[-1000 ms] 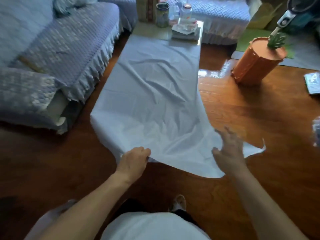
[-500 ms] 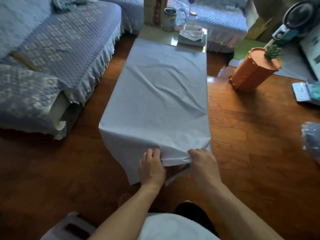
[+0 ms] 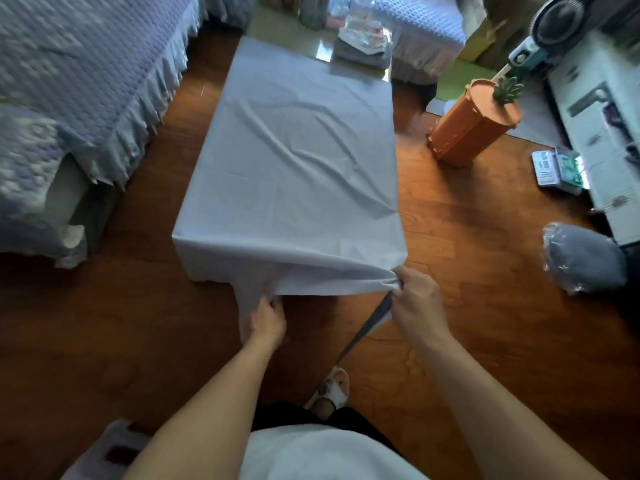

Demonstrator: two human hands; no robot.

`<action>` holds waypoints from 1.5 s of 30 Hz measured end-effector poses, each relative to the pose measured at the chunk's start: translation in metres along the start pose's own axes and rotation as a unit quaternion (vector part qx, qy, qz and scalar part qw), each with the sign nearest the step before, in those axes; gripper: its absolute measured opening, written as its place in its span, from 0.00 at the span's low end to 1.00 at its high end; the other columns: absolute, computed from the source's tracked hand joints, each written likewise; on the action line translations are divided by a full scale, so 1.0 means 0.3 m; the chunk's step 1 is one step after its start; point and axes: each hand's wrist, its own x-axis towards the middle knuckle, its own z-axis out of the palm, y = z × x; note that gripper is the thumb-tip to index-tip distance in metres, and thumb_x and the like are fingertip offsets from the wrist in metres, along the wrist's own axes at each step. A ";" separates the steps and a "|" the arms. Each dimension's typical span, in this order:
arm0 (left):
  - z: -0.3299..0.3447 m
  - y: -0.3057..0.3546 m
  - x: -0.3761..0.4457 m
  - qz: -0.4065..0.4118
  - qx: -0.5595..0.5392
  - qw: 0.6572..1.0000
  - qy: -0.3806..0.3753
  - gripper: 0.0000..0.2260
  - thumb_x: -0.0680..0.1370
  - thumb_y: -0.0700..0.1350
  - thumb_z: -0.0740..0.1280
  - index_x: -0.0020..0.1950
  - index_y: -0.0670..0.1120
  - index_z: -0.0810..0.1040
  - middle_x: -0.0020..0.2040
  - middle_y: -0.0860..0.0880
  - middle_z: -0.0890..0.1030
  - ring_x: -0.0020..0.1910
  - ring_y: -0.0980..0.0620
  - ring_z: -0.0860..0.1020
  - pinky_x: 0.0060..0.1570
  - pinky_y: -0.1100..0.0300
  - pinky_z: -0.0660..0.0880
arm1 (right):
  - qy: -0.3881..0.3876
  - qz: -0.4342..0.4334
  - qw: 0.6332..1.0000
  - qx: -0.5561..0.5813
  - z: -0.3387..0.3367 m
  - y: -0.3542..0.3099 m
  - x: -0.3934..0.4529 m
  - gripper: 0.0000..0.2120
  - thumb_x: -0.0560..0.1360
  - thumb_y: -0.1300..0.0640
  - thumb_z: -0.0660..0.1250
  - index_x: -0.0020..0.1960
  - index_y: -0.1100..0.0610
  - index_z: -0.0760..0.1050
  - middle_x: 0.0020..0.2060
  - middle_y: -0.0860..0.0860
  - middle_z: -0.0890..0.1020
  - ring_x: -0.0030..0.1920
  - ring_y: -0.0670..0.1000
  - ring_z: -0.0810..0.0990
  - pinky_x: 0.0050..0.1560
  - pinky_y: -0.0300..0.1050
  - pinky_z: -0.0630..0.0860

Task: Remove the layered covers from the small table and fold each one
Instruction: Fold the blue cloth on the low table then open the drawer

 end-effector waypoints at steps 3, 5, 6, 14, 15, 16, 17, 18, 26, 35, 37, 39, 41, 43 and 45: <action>0.093 -0.053 0.098 -0.098 -0.278 0.952 -0.085 0.30 0.79 0.67 0.53 0.73 0.50 0.72 0.69 0.43 0.78 0.63 0.41 0.79 0.65 0.44 0.76 | -0.013 0.005 1.000 -0.005 -0.007 0.000 0.005 0.11 0.70 0.65 0.58 0.37 0.57 0.77 0.33 0.52 0.79 0.37 0.52 0.76 0.34 0.52 0.74; 0.138 -0.057 0.117 -0.129 -0.488 0.858 -0.089 0.25 0.82 0.63 0.55 0.73 0.51 0.71 0.67 0.47 0.78 0.61 0.44 0.80 0.63 0.43 0.77 | -0.022 0.005 1.000 -0.010 -0.018 -0.001 0.008 0.11 0.70 0.66 0.58 0.37 0.57 0.78 0.34 0.52 0.79 0.36 0.52 0.77 0.35 0.51 0.75; 0.110 -0.011 0.074 -0.140 -0.567 0.808 -0.072 0.19 0.85 0.57 0.57 0.72 0.50 0.72 0.64 0.47 0.78 0.60 0.45 0.79 0.62 0.44 0.77 | -0.025 0.000 1.000 -0.013 -0.022 -0.001 0.009 0.11 0.69 0.67 0.59 0.37 0.58 0.78 0.33 0.52 0.79 0.36 0.52 0.77 0.35 0.51 0.75; 0.006 -0.028 0.092 -0.237 -0.804 0.544 0.027 0.06 0.83 0.45 0.64 0.52 0.45 0.79 0.50 0.46 0.79 0.46 0.49 0.79 0.43 0.61 0.80 | -0.021 -0.060 0.998 -0.015 -0.065 0.052 -0.011 0.12 0.70 0.69 0.61 0.35 0.55 0.76 0.35 0.49 0.77 0.42 0.48 0.72 0.38 0.43 0.68; 0.007 -0.049 0.104 -0.254 -0.798 0.546 0.018 0.06 0.83 0.44 0.64 0.51 0.45 0.78 0.47 0.47 0.77 0.41 0.51 0.77 0.36 0.64 0.78 | -0.012 -0.068 0.998 -0.013 -0.072 0.060 -0.010 0.13 0.69 0.70 0.61 0.34 0.53 0.74 0.34 0.48 0.77 0.41 0.49 0.72 0.37 0.43 0.67; 0.014 -0.068 0.118 -0.270 -0.792 0.548 0.006 0.05 0.83 0.43 0.63 0.48 0.45 0.76 0.45 0.48 0.75 0.38 0.53 0.74 0.31 0.65 0.75 | -0.006 -0.077 0.997 -0.013 -0.078 0.070 -0.008 0.15 0.69 0.70 0.61 0.33 0.52 0.73 0.34 0.48 0.76 0.41 0.48 0.71 0.37 0.43 0.66; 0.019 -0.090 0.130 -0.283 -0.783 0.554 -0.005 0.06 0.83 0.40 0.62 0.46 0.45 0.75 0.42 0.48 0.73 0.36 0.54 0.71 0.29 0.66 0.72 | -0.004 -0.085 0.996 -0.014 -0.084 0.080 -0.007 0.16 0.69 0.70 0.61 0.33 0.51 0.72 0.34 0.48 0.76 0.40 0.47 0.71 0.37 0.42 0.66; 0.024 -0.111 0.144 -0.288 -0.777 0.559 -0.016 0.09 0.83 0.37 0.60 0.44 0.46 0.73 0.40 0.49 0.71 0.34 0.55 0.69 0.27 0.67 0.70 | -0.002 -0.091 0.996 -0.010 -0.091 0.089 -0.005 0.17 0.69 0.70 0.61 0.33 0.49 0.73 0.35 0.47 0.76 0.41 0.44 0.71 0.37 0.41 0.65; -0.089 -0.286 0.086 -0.208 -0.743 0.632 0.076 0.11 0.72 0.33 0.58 0.38 0.48 0.65 0.36 0.50 0.66 0.27 0.56 0.67 0.21 0.65 0.65 | 0.001 -0.144 0.989 -0.042 -0.055 0.165 -0.013 0.22 0.71 0.72 0.62 0.34 0.44 0.69 0.34 0.42 0.73 0.43 0.50 0.69 0.35 0.42 0.61; -0.504 -0.188 -0.411 0.112 -0.327 0.864 0.364 0.29 0.81 0.42 0.63 0.82 0.53 0.60 0.77 0.56 0.65 0.74 0.59 0.66 0.71 0.64 0.65 | -0.015 -0.194 0.961 -0.198 0.025 0.261 -0.121 0.20 0.64 0.74 0.74 0.53 0.60 0.82 0.51 0.56 0.83 0.52 0.60 0.76 0.47 0.54 0.76; -0.555 -0.233 -0.402 0.092 -0.404 0.818 0.400 0.32 0.80 0.50 0.69 0.81 0.61 0.57 0.77 0.56 0.64 0.72 0.59 0.68 0.67 0.66 0.69 | -0.023 -0.179 0.959 -0.218 0.026 0.288 -0.157 0.23 0.61 0.75 0.74 0.53 0.60 0.82 0.51 0.56 0.83 0.52 0.61 0.76 0.47 0.56 0.78; -0.642 -0.322 -0.291 -0.056 -0.631 0.688 0.354 0.41 0.69 0.60 0.78 0.76 0.67 0.59 0.75 0.50 0.70 0.66 0.51 0.76 0.62 0.50 0.76 | -0.037 -0.151 0.959 -0.236 0.029 0.311 -0.194 0.25 0.61 0.75 0.75 0.55 0.58 0.82 0.52 0.55 0.83 0.53 0.59 0.76 0.46 0.55 0.79; -0.720 -0.439 -0.126 -0.168 -0.764 0.587 0.209 0.39 0.70 0.61 0.76 0.77 0.53 0.66 0.69 0.46 0.77 0.62 0.45 0.78 0.64 0.42 0.73 | -0.052 -0.139 0.957 -0.248 0.039 0.326 -0.231 0.26 0.61 0.74 0.76 0.56 0.57 0.81 0.53 0.52 0.82 0.54 0.56 0.75 0.45 0.55 0.80; -0.768 -0.533 0.013 -0.202 -0.761 0.594 0.163 0.24 0.79 0.56 0.69 0.72 0.47 0.74 0.67 0.44 0.80 0.67 0.43 0.77 0.60 0.43 0.75 | -0.053 -0.143 0.958 -0.243 0.054 0.323 -0.254 0.26 0.61 0.74 0.76 0.56 0.57 0.81 0.53 0.51 0.82 0.54 0.56 0.75 0.44 0.54 0.80; -0.806 -0.535 0.079 -0.220 -0.751 0.605 0.146 0.19 0.80 0.51 0.70 0.69 0.47 0.76 0.66 0.43 0.80 0.68 0.42 0.76 0.63 0.45 0.75 | -0.051 -0.142 0.958 -0.244 0.069 0.308 -0.264 0.26 0.59 0.74 0.76 0.54 0.57 0.82 0.52 0.52 0.82 0.52 0.57 0.75 0.42 0.52 0.80</action>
